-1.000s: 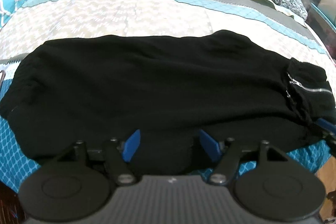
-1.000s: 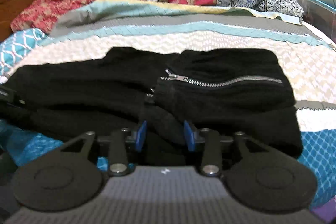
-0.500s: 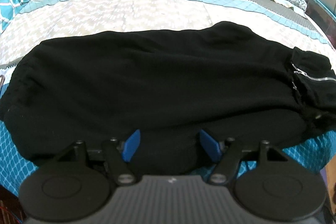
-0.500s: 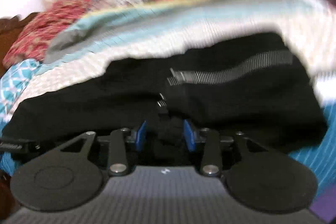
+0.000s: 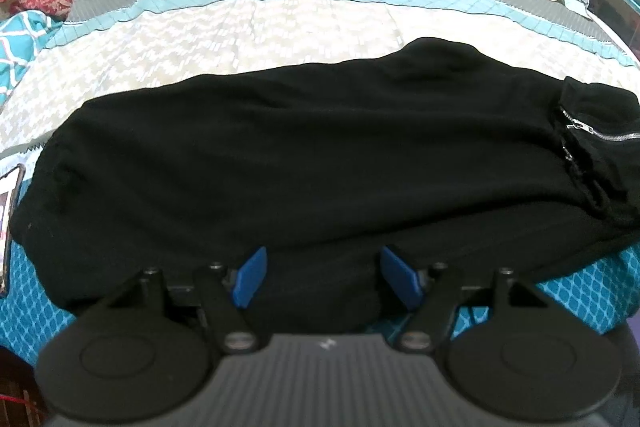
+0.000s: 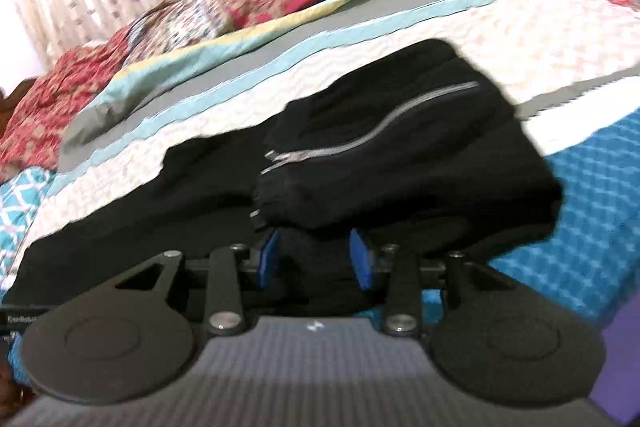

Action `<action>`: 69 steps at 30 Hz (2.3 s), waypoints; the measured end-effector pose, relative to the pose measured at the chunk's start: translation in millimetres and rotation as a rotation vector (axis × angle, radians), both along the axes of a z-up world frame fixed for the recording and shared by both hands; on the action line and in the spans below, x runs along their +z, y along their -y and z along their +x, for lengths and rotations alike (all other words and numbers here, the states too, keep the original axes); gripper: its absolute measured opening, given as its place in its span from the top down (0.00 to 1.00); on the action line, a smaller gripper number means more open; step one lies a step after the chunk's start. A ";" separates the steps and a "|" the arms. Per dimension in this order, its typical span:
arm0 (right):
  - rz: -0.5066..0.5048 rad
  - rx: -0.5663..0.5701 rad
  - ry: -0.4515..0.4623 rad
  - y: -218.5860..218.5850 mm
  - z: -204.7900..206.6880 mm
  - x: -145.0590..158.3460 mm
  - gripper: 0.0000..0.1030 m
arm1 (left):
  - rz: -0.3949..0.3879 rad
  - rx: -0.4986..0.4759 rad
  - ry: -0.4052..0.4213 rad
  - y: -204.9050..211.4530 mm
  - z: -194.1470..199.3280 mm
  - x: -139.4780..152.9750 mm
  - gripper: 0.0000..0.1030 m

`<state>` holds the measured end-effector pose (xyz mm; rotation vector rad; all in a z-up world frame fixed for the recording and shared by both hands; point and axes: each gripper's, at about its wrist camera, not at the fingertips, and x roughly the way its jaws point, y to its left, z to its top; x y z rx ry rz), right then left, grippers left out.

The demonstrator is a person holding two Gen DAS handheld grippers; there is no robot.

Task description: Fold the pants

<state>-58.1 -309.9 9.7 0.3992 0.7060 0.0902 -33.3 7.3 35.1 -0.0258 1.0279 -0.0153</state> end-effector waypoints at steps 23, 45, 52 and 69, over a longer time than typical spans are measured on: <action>0.146 -0.108 0.098 69.9 -14.7 -8.1 0.60 | 0.147 -0.189 0.016 108.0 25.4 22.6 0.36; 0.331 -0.213 0.129 134.9 -17.2 -35.6 0.34 | -0.071 -0.507 0.043 269.3 112.7 64.3 0.34; 0.226 -0.124 0.073 114.0 7.9 -40.2 0.69 | -0.100 -0.544 -0.175 338.7 151.6 34.7 0.21; 0.267 -0.140 0.081 105.4 -8.6 -43.4 0.46 | -0.264 -0.414 -0.254 311.8 164.5 13.2 0.84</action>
